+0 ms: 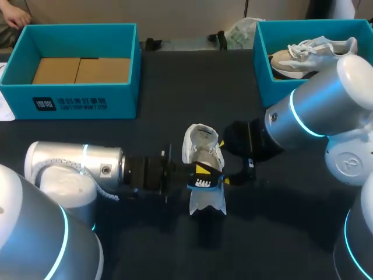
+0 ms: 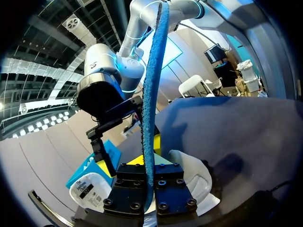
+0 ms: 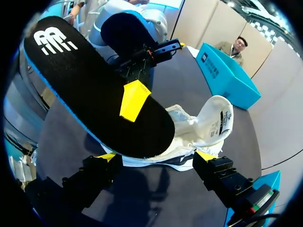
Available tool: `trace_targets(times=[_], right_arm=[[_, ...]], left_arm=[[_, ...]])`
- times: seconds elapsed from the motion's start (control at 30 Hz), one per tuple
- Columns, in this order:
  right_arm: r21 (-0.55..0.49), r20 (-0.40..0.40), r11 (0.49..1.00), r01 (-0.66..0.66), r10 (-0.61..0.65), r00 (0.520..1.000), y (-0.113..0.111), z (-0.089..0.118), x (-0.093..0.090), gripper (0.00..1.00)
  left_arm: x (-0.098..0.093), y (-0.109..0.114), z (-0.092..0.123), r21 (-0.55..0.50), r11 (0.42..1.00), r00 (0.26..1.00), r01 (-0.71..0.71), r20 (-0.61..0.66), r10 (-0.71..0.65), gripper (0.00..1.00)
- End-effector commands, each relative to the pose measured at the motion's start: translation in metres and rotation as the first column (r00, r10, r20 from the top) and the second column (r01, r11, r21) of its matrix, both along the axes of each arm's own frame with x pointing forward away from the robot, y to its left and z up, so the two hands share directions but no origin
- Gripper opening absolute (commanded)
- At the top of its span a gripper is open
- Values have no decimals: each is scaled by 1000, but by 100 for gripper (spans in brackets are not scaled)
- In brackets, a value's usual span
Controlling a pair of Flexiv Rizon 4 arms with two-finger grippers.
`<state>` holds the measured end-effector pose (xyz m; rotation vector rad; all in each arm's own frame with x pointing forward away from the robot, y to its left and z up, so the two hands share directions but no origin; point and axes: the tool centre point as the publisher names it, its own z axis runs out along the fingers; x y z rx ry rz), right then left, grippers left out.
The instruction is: Take the shoe out of the shoebox, open the shoe tongue, remove and reinsert the insole, then place the shoe into the shoebox
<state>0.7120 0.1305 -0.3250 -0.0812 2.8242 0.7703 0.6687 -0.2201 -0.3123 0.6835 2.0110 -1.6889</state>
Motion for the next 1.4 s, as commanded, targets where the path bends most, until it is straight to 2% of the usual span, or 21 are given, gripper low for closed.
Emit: trace_targets(times=[0.03, 0.57, 1.03, 1.4], right_arm=[[-1, 2, 1000, 2, -2, 1000, 1, -1, -1, 100], [-1, 2, 1000, 2, -2, 1000, 1, -1, -1, 100], [-1, 2, 1000, 2, -2, 1000, 1, -1, -1, 100], [-1, 2, 1000, 2, -2, 1000, 1, -1, -1, 100]], left_arm=[[2, -3, -5, 4, 1000, 1000, -1, -2, 1, 0], [18, -10, -24, 41, 999, 1000, 0, 9, 0, 0], [28, -1, -38, 64, 997, 999, -36, 6, 36, 0], [42, -7, -49, 64, 996, 998, -62, 13, 61, 0]])
